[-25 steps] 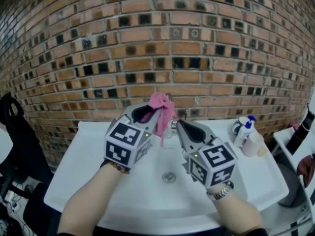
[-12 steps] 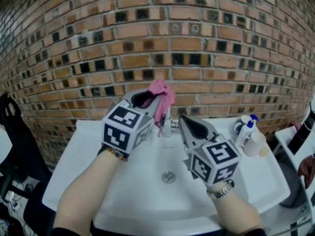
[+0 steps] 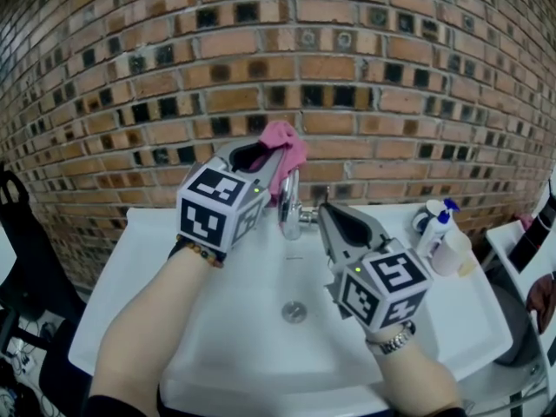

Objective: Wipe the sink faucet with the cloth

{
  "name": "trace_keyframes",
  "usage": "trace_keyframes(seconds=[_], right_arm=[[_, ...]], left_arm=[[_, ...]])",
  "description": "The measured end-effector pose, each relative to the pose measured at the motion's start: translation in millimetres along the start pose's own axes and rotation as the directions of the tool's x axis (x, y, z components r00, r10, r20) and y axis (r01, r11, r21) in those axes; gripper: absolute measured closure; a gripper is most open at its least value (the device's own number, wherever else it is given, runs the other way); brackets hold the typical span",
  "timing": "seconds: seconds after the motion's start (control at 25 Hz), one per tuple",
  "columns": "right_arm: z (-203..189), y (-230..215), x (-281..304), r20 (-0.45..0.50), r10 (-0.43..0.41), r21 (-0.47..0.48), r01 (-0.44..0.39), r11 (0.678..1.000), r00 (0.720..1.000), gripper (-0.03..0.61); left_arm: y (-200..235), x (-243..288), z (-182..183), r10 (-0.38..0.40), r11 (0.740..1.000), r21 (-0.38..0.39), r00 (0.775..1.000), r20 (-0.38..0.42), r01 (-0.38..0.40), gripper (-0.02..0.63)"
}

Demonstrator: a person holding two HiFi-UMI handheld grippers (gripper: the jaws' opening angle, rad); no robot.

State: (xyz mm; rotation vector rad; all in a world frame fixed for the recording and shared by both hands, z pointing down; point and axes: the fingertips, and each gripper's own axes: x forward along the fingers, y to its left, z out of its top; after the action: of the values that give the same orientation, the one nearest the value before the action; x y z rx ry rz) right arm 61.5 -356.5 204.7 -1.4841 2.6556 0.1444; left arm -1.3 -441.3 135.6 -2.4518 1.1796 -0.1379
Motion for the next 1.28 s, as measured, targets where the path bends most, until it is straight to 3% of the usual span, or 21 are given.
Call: trace_keyframes(seconds=[0.52,1.28], right_arm=[[-13,-8,-2,-0.033,-0.022,0.022,0.022,1.000,0.999,0.566],[-28,-13,2,-0.074,-0.036,0.019,0.037,0.999,0.997,0.568]], left_arm=[[16,27,-36,0.025,0.999,-0.025,0.999,-0.025,-0.025,0.552],[-2,52,-134,-0.048,0.999,-0.032,0.978,-0.201,0.043,0.552]])
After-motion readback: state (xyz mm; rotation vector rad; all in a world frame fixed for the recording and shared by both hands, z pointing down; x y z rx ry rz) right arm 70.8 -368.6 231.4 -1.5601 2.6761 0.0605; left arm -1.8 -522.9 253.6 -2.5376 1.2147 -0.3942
